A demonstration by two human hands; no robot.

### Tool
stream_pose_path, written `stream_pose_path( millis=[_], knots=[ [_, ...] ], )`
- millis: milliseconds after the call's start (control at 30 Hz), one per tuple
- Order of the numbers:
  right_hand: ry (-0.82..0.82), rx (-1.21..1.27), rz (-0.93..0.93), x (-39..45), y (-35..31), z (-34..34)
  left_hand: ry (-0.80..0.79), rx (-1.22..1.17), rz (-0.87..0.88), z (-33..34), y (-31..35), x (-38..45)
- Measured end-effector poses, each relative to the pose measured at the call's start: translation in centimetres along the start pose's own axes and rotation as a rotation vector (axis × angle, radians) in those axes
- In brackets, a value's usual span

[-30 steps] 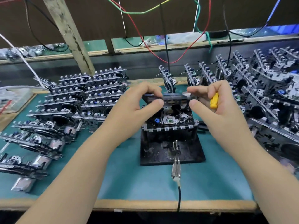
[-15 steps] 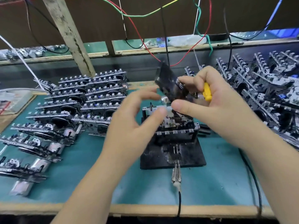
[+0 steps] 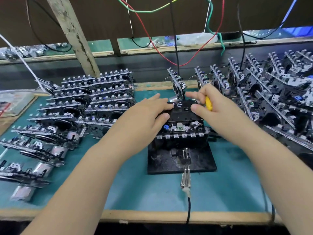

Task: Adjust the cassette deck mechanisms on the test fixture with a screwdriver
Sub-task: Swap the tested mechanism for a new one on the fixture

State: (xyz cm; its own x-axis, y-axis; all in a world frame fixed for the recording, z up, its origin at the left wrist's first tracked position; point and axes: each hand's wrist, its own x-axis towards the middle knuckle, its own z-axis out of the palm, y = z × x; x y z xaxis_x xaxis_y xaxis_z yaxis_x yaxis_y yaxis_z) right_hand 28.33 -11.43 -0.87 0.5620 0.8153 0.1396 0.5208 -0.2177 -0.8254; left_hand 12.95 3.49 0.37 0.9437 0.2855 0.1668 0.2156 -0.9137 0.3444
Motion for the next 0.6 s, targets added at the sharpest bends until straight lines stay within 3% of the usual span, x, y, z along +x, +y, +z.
stream_pose_path(
  millis=[100, 300, 600],
  knots=[
    [0.04, 0.2, 0.08, -0.2, 1.1, 0.9, -0.022, 0.055, 0.008, -0.5, 0.1, 0.1],
    [0.09, 0.209, 0.05, -0.5, 0.9, 1.5, -0.111, 0.056, 0.064, -1.5, -0.1, -0.6],
    [0.11, 0.276, 0.071, -0.7, 0.8, 1.7, -0.024, -0.005, 0.092, -0.7, -0.4, -0.6]
  ],
)
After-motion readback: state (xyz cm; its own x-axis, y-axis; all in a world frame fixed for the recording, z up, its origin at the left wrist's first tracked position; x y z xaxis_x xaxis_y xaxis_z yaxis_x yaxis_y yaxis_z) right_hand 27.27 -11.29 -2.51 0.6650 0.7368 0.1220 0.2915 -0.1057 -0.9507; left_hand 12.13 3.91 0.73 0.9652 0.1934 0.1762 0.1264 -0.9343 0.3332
